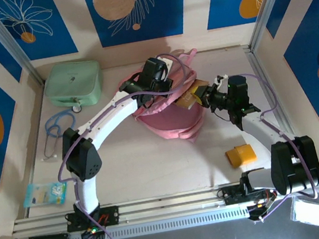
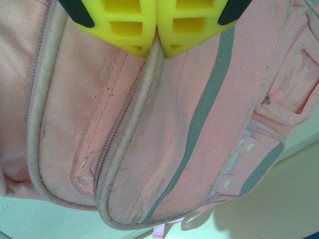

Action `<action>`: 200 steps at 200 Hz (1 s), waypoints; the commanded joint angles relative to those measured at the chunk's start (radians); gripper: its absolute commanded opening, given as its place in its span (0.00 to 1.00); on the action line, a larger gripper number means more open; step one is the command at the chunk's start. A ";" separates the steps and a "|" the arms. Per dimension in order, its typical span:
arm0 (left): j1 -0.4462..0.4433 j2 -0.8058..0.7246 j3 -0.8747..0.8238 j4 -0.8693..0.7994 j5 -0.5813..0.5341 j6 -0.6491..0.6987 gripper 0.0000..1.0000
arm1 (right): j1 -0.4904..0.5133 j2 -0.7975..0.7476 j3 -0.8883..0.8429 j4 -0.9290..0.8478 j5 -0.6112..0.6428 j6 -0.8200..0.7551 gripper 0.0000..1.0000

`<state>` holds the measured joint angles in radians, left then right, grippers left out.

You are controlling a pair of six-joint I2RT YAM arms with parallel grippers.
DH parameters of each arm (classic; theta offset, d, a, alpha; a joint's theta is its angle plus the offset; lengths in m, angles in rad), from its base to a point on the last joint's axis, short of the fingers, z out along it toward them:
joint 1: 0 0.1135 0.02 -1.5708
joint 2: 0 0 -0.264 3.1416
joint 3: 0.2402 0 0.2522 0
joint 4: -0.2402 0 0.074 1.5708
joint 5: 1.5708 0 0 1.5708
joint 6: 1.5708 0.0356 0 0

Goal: Pack the student bag
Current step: Place the book in the student bag.

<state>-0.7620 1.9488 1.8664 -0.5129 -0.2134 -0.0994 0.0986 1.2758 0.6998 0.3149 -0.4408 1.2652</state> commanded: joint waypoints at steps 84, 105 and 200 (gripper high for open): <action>-0.004 -0.091 0.005 0.099 0.017 -0.023 0.00 | 0.051 -0.152 0.023 0.104 0.072 -0.158 0.02; -0.004 -0.088 0.005 0.099 0.022 -0.028 0.00 | 0.056 -0.098 0.026 0.112 0.089 -0.155 0.02; -0.004 -0.077 0.002 0.091 0.049 -0.058 0.00 | 0.140 0.298 0.070 0.189 0.335 -0.158 0.02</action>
<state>-0.7612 1.9266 1.8584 -0.5018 -0.1978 -0.1268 0.2176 1.5124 0.7521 0.4011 -0.2207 1.0668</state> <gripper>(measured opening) 0.061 0.157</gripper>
